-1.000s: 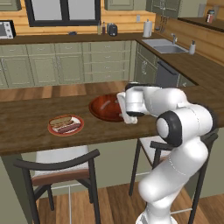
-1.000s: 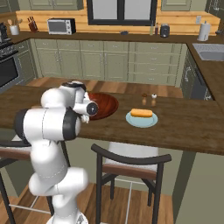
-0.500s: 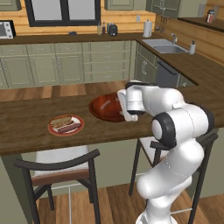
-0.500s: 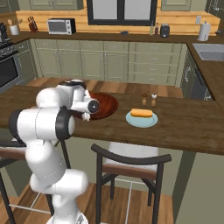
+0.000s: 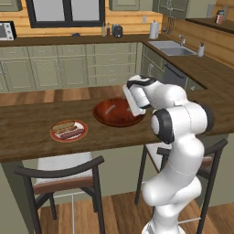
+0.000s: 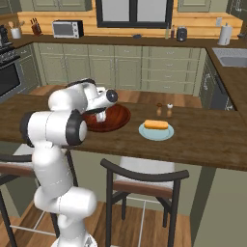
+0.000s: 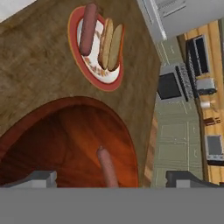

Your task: Place one bun and one sausage from the bowl on each plate.

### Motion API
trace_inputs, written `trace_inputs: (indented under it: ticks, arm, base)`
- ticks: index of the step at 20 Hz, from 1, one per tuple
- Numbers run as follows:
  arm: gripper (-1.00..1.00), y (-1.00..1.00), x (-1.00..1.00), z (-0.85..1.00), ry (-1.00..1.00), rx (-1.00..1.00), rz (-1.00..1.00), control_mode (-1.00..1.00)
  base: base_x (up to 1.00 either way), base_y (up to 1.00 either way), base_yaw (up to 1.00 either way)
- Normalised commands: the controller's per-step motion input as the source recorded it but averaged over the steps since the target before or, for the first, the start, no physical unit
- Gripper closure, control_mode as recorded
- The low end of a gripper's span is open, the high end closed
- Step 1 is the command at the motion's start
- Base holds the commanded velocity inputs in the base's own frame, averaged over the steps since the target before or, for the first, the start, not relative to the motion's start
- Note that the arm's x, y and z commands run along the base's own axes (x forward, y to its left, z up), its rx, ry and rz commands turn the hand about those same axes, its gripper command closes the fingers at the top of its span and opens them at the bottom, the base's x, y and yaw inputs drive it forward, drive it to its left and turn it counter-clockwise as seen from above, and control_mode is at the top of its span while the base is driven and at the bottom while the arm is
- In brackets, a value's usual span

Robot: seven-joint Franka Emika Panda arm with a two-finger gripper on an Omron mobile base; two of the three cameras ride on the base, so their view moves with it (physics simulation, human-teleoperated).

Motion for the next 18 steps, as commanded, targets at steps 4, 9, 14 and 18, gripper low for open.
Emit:
trace_inputs:
  ticks: [4, 9, 14, 18]
  arm:
    - [-1.0, 0.04, 0.63, -0.09, 0.0, -0.18, 0.06, -1.0]
    - [-1.0, 0.0, 0.53, -0.3, 0.0, -0.21, 0.14, -1.0]
    - [-1.0, 0.0, 0.4, -0.22, 0.0, -0.17, 0.12, -1.0]
    - [-1.0, 0.0, 0.35, -0.33, 0.0, -0.12, 0.1, -1.0]
  base:
    - [0.0, 0.0, 0.0]
    - [0.0, 0.0, 0.0]
    - [0.0, 0.0, 0.0]
    - [0.0, 0.0, 0.0]
